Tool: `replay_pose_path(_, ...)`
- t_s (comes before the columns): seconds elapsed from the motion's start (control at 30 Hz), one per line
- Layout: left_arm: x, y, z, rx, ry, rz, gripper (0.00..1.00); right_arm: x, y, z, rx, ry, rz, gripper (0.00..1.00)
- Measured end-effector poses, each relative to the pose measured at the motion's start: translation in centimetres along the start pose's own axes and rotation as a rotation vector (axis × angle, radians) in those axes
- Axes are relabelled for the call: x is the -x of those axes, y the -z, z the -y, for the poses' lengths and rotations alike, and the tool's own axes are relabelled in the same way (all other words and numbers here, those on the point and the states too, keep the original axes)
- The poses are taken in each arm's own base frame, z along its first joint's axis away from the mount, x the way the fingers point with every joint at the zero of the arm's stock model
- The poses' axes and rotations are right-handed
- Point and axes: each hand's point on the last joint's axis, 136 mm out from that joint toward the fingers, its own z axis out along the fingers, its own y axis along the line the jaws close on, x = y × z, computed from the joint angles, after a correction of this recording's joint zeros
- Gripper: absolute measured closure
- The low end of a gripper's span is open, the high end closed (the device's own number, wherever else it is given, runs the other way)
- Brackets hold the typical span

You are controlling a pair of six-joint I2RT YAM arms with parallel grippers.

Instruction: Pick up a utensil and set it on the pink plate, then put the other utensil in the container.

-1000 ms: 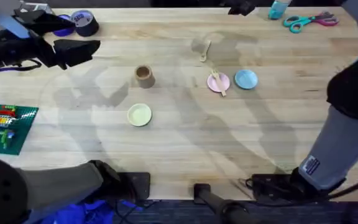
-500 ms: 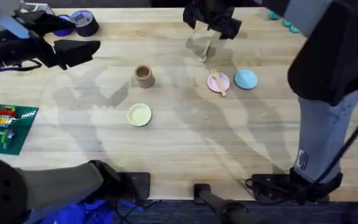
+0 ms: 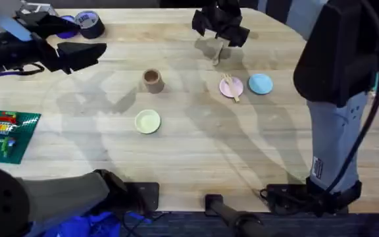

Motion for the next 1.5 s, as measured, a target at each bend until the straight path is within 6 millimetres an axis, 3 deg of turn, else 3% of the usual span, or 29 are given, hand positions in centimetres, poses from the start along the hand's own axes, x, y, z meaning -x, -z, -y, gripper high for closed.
replay_pose_path(0.3,0.0,0.0,0.0,0.0,0.0,0.0,0.008,-0.9,-1.9,0.9,-0.037,0.004,-0.031,0.005)
replay_pose_path(0.63,0.0,0.0,0.0,0.0,0.0,0.0,0.008,-1.2,-2.1,1.5,-0.061,0.009,-0.043,0.082)
replay_pose_path(1.13,0.0,0.0,0.0,0.0,0.0,0.0,0.008,-1.9,-2.1,2.4,-0.113,0.029,-0.064,0.05)
replay_pose_path(1.5,0.0,0.0,0.0,0.0,0.0,0.0,0.007,-2.0,-2.0,2.7,-0.129,0.033,-0.063,0.385)
